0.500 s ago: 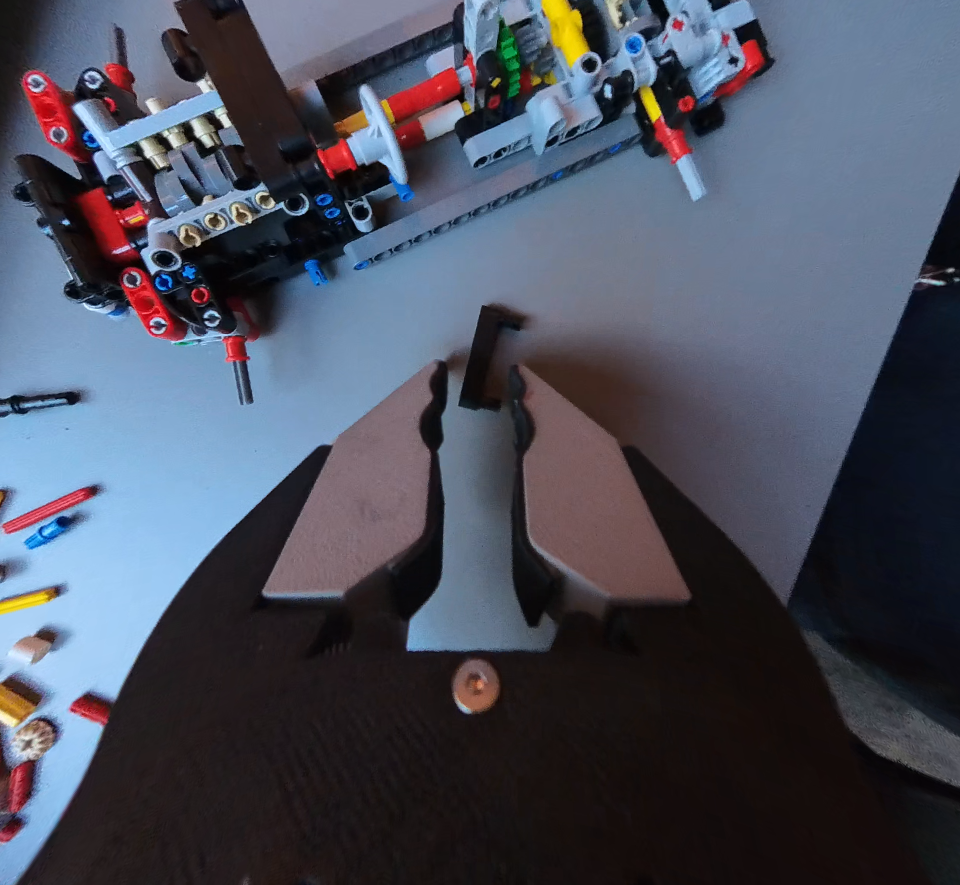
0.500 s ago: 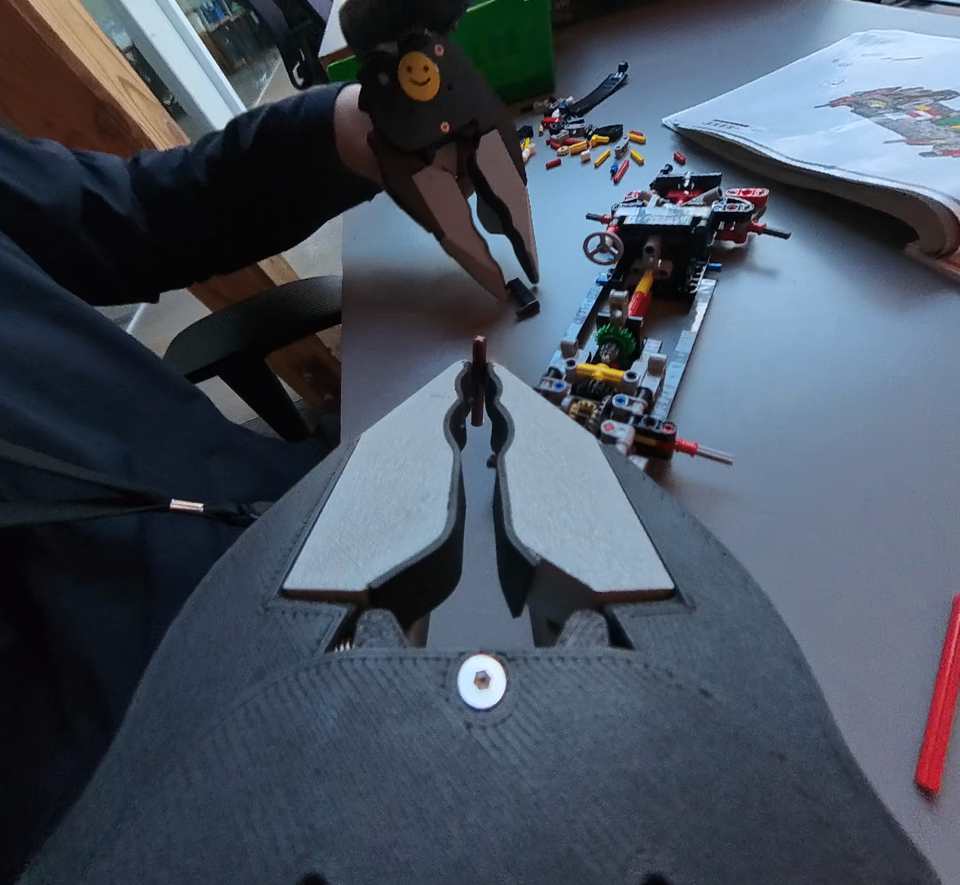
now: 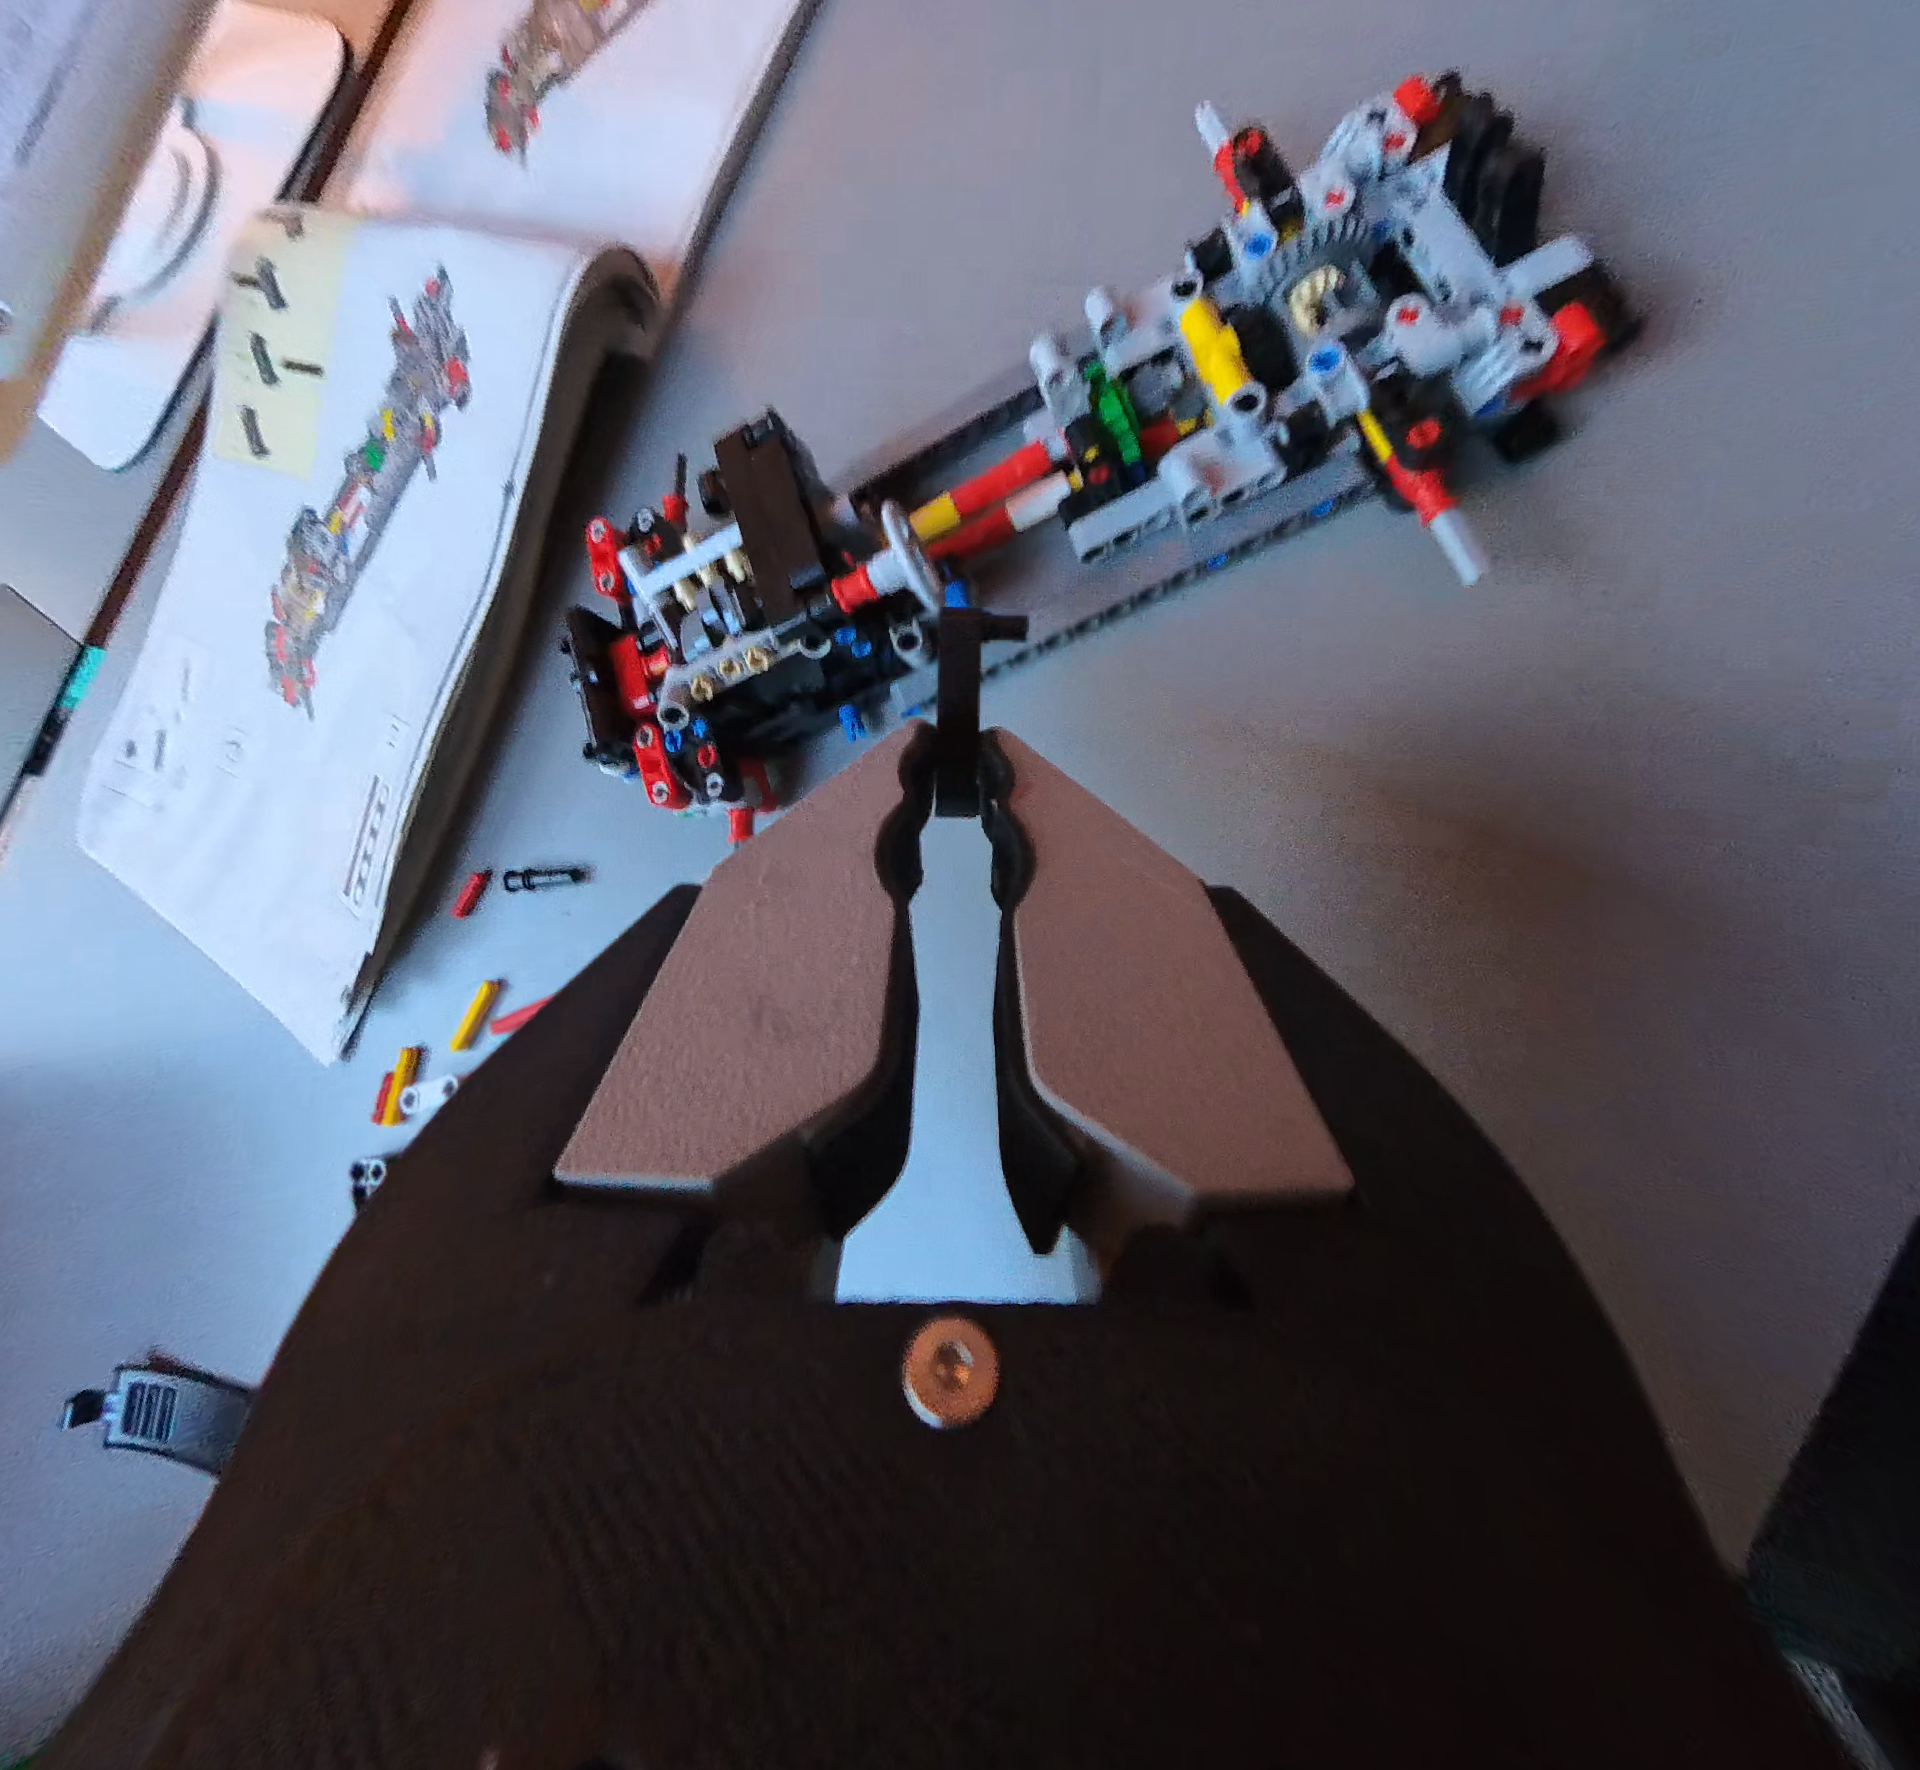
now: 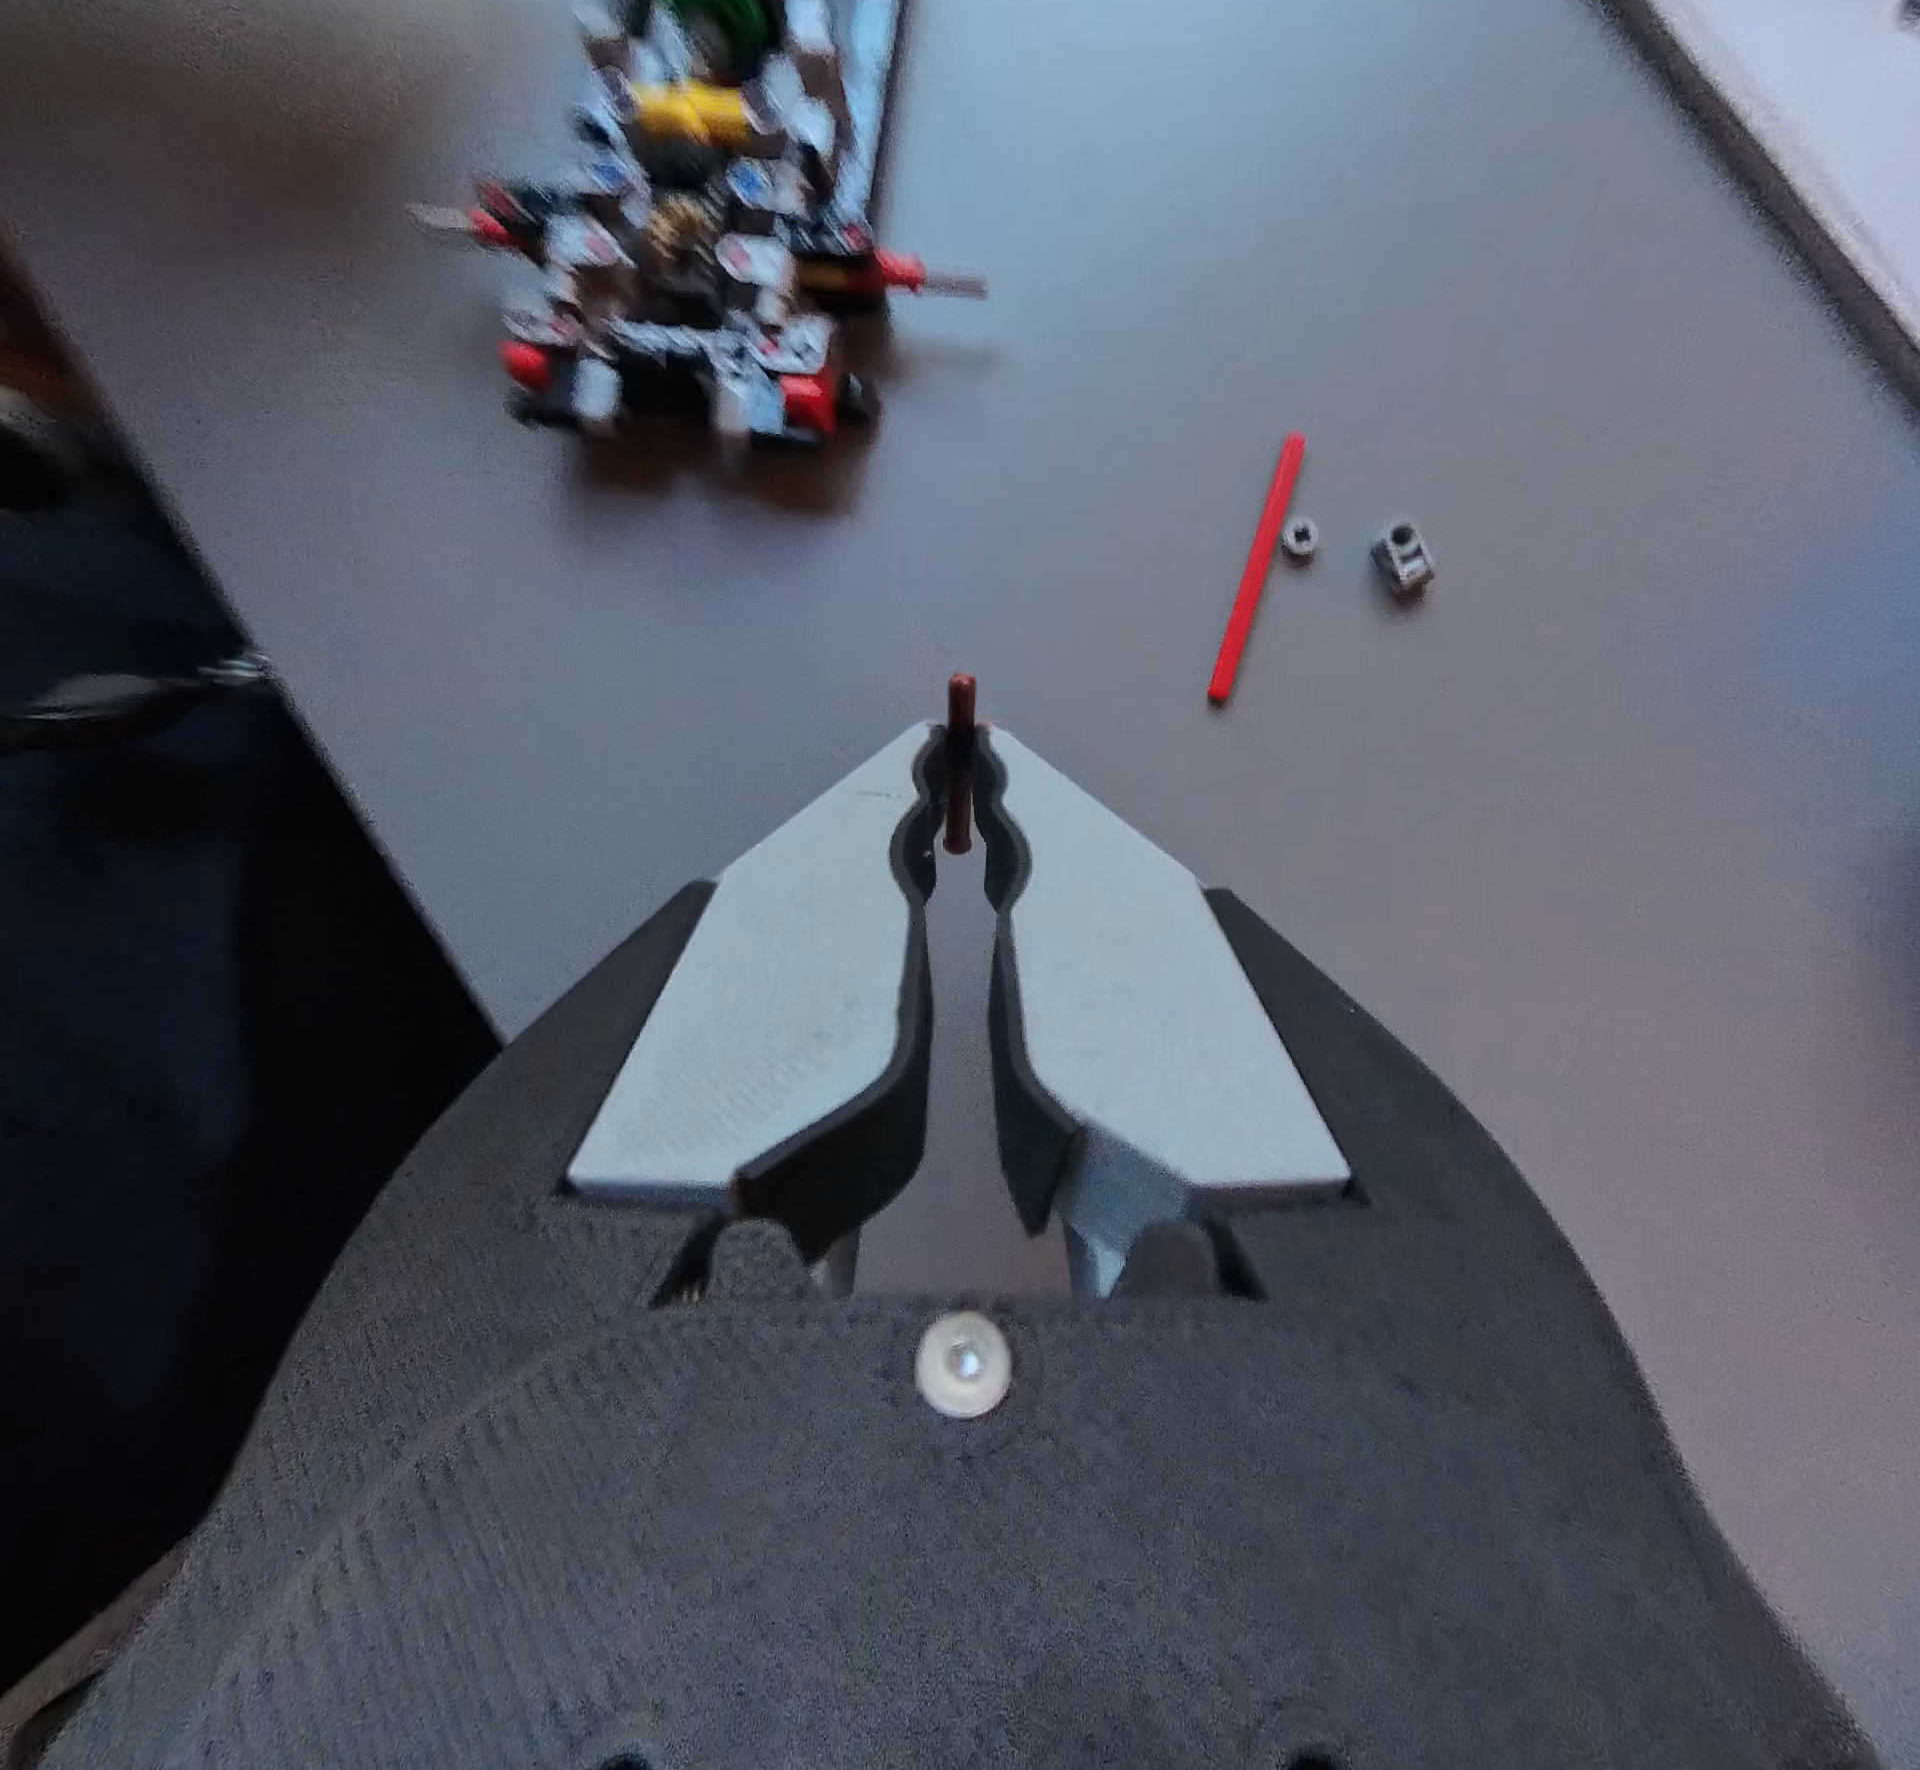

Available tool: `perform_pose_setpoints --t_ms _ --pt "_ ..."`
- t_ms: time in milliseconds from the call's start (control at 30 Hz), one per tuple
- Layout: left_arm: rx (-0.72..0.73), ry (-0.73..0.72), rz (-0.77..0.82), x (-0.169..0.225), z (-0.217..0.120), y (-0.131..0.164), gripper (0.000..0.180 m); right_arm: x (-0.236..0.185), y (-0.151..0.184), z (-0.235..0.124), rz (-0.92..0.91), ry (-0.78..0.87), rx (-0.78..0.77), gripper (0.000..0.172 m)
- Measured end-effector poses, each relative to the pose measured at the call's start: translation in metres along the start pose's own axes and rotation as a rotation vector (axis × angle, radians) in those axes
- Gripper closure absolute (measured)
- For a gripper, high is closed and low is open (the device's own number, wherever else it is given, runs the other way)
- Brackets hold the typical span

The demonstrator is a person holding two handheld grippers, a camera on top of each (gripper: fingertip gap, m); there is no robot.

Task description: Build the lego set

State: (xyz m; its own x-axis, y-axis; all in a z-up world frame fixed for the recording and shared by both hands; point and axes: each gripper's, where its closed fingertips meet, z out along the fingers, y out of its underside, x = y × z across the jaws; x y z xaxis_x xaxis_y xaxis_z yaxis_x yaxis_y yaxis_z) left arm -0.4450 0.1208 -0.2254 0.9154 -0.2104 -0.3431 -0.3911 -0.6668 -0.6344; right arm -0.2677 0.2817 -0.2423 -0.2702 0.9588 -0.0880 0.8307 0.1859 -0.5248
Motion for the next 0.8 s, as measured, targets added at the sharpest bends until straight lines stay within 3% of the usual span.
perform_pose_setpoints --t_ms 67,100,300,367,567,800 --pt "0.023 0.000 0.007 0.005 0.003 -0.008 0.175 0.006 0.018 0.030 -0.019 0.035 -0.104 0.171" --pt "0.030 0.000 0.011 0.008 0.005 -0.011 0.175 0.005 0.012 0.040 -0.026 0.036 -0.055 0.172" --pt "0.075 -0.016 0.029 0.013 0.008 -0.022 0.175 0.005 0.007 0.043 -0.062 0.068 0.004 0.169" --pt "0.115 -0.037 0.033 0.010 0.004 -0.032 0.175 0.000 0.006 0.042 -0.072 0.038 0.022 0.160" --pt "0.225 -0.086 0.083 0.009 -0.002 -0.061 0.176 -0.001 -0.014 0.019 -0.054 0.002 0.196 0.147" --pt "0.294 0.008 0.112 0.033 0.004 -0.091 0.175 -0.006 -0.044 -0.020 -0.054 -0.031 0.414 0.143"
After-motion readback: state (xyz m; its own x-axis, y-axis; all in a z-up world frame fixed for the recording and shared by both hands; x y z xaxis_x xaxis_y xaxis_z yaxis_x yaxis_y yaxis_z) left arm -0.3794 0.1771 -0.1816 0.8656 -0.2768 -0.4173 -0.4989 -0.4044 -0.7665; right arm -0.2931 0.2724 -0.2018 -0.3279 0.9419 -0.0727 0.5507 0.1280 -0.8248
